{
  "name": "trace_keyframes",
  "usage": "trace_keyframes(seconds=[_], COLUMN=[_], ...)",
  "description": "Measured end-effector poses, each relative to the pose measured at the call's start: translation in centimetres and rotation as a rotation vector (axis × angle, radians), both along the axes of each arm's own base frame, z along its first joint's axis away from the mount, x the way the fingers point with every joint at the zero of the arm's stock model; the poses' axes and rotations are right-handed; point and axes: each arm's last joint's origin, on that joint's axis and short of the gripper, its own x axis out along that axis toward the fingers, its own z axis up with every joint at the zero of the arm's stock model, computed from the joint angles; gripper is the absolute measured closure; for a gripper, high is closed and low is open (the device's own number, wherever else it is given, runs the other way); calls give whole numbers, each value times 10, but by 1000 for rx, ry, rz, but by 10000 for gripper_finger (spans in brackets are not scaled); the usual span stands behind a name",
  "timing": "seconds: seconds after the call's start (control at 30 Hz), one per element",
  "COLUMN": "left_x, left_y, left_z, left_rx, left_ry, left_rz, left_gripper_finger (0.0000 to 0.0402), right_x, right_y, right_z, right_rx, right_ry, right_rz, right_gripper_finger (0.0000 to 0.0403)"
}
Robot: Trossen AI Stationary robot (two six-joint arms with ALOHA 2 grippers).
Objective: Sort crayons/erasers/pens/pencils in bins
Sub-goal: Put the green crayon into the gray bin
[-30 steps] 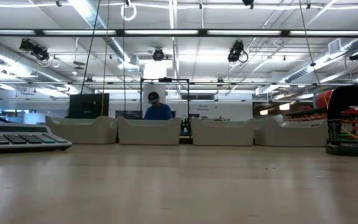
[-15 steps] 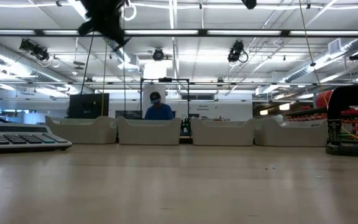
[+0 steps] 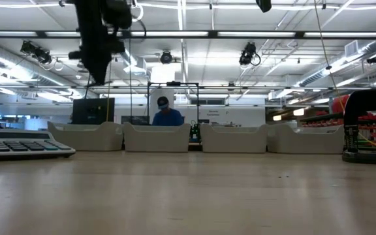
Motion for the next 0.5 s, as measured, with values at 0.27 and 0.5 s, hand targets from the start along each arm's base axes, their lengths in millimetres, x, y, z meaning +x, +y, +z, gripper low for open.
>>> trace_keyframes(seconds=[0.27, 0.5], left_x=[9, 20], left_y=[39, 64], left_z=[-47, -67], left_rx=[-149, -116], left_ry=[193, 158], left_rz=[18, 64], left_gripper_finger=[353, 369], right_x=[0, 0], right_y=[2, 11], right_z=[0, 0], right_rx=[54, 63], right_ry=[-13, -13], right_rz=[-3, 31], right_gripper_finger=[285, 285])
